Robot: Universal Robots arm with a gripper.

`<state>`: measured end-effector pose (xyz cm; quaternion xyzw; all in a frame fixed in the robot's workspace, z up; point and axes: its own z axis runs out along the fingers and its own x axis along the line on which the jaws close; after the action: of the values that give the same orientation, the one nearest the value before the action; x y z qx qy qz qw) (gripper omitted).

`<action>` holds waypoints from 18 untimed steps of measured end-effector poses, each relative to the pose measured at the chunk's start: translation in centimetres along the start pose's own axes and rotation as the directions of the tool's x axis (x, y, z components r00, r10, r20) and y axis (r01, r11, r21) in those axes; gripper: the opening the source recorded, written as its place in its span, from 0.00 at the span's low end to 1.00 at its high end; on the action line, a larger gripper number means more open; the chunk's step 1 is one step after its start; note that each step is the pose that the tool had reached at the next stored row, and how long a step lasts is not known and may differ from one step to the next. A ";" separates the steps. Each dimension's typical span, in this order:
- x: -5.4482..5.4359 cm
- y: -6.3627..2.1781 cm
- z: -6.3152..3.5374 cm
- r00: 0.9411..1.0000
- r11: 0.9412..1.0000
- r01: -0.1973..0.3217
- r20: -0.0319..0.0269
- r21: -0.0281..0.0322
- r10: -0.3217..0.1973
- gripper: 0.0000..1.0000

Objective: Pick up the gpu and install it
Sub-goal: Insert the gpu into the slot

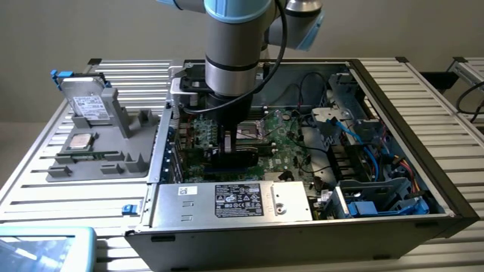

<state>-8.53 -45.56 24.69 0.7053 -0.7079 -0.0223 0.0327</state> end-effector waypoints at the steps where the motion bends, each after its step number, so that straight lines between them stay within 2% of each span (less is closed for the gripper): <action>1: 0.0 0.00 0.01 1.000 1.000 0.000 0.000 0.000 0.000 0.28; 8: 0.0 -0.01 0.20 1.000 1.000 0.000 0.000 0.005 0.000 0.28; 18: 0.0 -0.02 0.32 1.000 1.000 0.000 0.000 0.007 0.000 0.28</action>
<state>-8.53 -45.56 24.37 0.7054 -0.7079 -0.0200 0.0303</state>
